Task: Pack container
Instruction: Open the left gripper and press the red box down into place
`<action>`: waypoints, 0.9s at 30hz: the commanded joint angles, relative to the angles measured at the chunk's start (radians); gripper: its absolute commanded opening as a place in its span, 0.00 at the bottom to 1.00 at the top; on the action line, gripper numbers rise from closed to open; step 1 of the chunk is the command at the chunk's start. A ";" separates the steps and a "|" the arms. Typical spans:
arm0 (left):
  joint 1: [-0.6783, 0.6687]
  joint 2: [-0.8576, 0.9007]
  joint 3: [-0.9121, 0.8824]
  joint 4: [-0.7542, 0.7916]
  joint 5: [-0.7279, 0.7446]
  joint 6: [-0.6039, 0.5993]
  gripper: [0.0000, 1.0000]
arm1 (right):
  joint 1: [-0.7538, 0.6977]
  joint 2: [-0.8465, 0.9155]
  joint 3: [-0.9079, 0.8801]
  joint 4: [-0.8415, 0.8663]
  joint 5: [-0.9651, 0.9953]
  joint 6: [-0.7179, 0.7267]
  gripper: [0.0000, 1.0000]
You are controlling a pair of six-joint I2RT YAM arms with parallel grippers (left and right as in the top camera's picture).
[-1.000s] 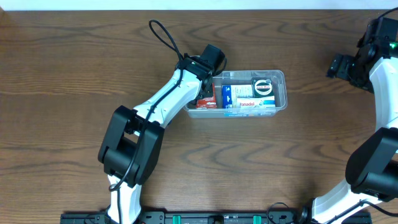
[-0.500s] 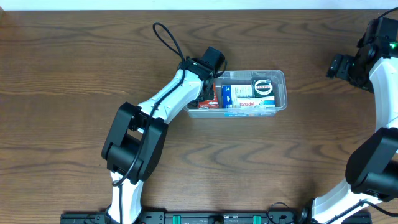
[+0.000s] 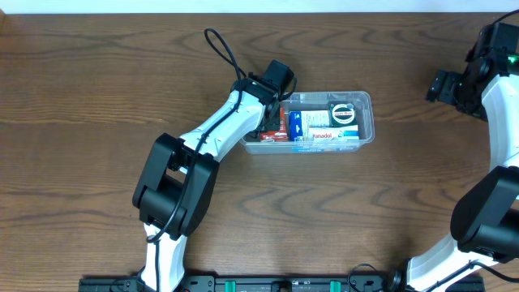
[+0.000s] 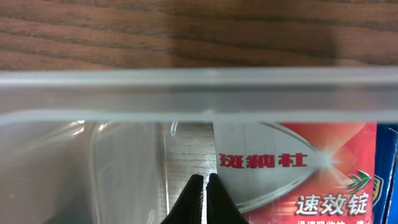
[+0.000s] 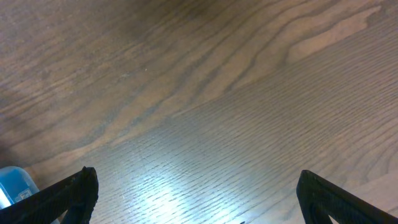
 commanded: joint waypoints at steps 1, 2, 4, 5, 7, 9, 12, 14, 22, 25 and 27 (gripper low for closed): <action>0.005 0.015 -0.006 0.010 0.048 0.061 0.06 | -0.004 -0.016 0.011 -0.001 0.006 -0.011 0.99; 0.005 0.015 -0.006 0.013 0.066 0.065 0.06 | -0.004 -0.016 0.011 -0.001 0.006 -0.011 0.99; 0.005 0.015 -0.006 0.020 0.103 0.068 0.06 | -0.004 -0.016 0.011 -0.001 0.006 -0.011 0.99; 0.005 0.015 -0.006 0.024 0.122 0.067 0.06 | -0.004 -0.016 0.011 -0.001 0.006 -0.011 0.99; 0.005 0.015 -0.006 0.034 0.148 0.067 0.06 | -0.004 -0.016 0.011 -0.001 0.006 -0.011 0.99; 0.005 0.014 -0.006 0.042 0.161 0.067 0.06 | -0.004 -0.016 0.011 -0.001 0.006 -0.011 0.99; 0.005 0.014 -0.006 0.043 0.160 0.067 0.06 | -0.004 -0.016 0.011 -0.001 0.006 -0.011 0.99; 0.005 0.014 -0.006 0.043 0.159 0.068 0.06 | -0.004 -0.016 0.010 -0.001 0.006 -0.011 0.99; 0.005 -0.053 0.000 0.042 0.147 0.067 0.06 | -0.004 -0.016 0.011 -0.001 0.006 -0.011 0.99; 0.005 -0.077 0.000 0.039 0.134 0.067 0.06 | -0.004 -0.016 0.011 -0.001 0.006 -0.011 0.99; 0.005 -0.087 0.000 0.032 0.114 0.067 0.06 | -0.004 -0.016 0.011 -0.001 0.006 -0.011 0.99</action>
